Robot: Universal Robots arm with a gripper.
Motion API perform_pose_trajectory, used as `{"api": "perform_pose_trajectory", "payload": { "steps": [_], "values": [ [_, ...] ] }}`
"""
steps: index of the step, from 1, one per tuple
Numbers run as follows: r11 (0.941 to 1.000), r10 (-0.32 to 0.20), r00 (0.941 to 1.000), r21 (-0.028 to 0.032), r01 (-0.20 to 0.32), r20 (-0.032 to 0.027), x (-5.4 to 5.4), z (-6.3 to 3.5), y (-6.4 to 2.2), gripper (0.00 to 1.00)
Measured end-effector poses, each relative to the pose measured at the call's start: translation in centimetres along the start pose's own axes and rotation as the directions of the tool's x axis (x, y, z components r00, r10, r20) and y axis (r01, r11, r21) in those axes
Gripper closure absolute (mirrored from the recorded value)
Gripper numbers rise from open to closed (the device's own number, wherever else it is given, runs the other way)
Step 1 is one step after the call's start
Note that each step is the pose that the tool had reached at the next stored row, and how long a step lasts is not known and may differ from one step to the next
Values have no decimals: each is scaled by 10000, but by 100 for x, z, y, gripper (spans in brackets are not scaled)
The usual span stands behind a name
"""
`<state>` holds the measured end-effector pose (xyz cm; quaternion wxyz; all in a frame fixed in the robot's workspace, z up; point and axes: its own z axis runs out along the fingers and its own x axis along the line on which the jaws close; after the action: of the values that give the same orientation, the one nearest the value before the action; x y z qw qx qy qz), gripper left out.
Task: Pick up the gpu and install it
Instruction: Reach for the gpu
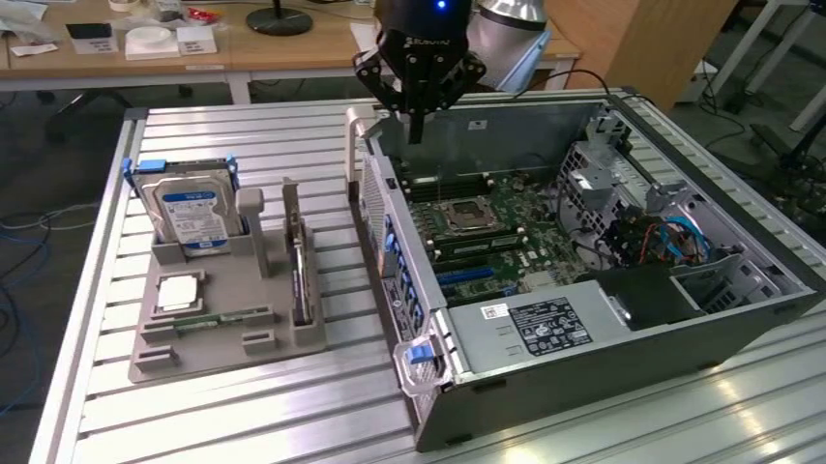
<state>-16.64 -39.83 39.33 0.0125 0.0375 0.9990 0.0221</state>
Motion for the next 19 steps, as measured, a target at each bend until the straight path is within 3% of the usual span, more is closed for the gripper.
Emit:
{"api": "perform_pose_trajectory", "payload": {
  "steps": [19],
  "values": [
    [10000, 22, 10000, 0, -22, 1, 500, -12, -8, 89]
  ]
}}
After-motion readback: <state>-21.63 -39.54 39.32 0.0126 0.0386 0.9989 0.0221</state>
